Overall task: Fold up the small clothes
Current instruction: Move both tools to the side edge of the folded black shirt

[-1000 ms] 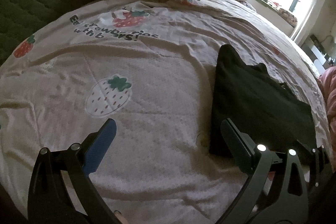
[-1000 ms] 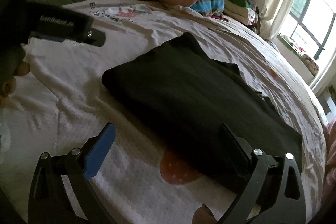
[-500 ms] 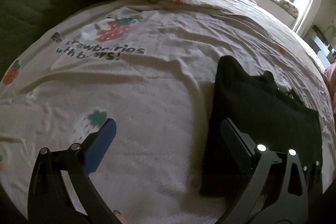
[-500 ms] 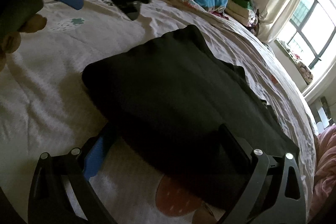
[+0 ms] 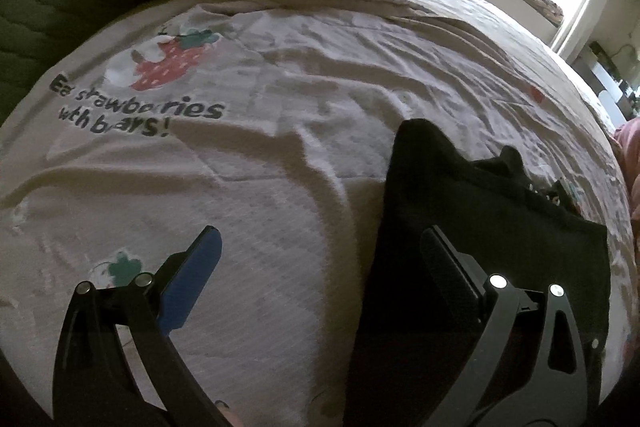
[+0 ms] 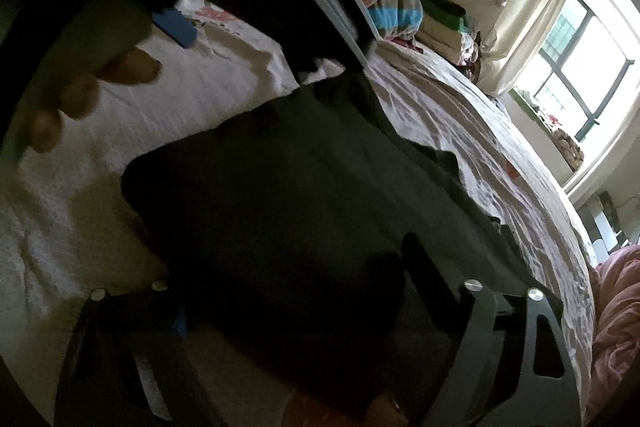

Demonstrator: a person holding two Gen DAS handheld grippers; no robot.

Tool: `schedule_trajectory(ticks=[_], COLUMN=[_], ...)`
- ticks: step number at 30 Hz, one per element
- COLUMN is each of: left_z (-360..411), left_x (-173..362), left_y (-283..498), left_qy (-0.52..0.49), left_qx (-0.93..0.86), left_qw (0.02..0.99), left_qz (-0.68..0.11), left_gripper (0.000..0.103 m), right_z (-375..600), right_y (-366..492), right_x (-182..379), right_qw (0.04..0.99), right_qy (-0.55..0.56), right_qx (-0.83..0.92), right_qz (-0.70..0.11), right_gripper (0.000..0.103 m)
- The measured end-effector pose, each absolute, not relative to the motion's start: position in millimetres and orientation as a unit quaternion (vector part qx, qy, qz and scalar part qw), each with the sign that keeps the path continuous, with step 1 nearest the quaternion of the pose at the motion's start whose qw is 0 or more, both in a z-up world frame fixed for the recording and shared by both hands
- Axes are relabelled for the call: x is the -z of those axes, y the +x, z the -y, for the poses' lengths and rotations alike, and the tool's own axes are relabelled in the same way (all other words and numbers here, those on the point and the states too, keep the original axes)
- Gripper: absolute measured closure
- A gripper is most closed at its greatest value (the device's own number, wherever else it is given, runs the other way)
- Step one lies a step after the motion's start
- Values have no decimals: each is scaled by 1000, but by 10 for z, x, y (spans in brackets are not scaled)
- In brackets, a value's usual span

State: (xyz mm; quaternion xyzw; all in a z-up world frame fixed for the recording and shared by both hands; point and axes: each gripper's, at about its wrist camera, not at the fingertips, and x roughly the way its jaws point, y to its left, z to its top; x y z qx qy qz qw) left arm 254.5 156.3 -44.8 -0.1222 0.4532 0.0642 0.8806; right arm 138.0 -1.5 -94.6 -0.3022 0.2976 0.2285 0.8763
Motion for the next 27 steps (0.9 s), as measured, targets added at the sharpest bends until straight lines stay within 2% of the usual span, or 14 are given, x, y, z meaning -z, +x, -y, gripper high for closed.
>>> schedule_trajectory(ticks=[6,8,10,14,25,26,27], left_z=[-1529,-1530,-1531,-1549,-1471,-1459,-1444], left_x=[479,499,525,578,671,679,692], left_y=[2584,2590,2596,2586,2585,2587,2589], left_qy=[-128,-131,-137,-172,-238,-242,-251], left_qx=[-53,-45,-38,-10,64,69,78], left_qw=[880,878,877,871,850,849,845], left_qz=[-455,-457,-459,-461,-465,-465,-466], left_gripper=[10,10,10,10,10,11,19], right_z=[7,-10,-13,96,268,281,290], right_y=[1283,1236,1194,1184,1140,1136,1135], right_x=[878,865,847,747,639,632,629], right_qw=[881,881,884,898,910,911,911], right_qy=[-303,-311,-313,-288,-255,-252,-251], right_qx=[-242,-244,-241,-239,-240,-240,-240], right_qz=[-272,-259,-248,-233,-223,-222,-222], right_gripper=[56,72,80,84,85,85,85])
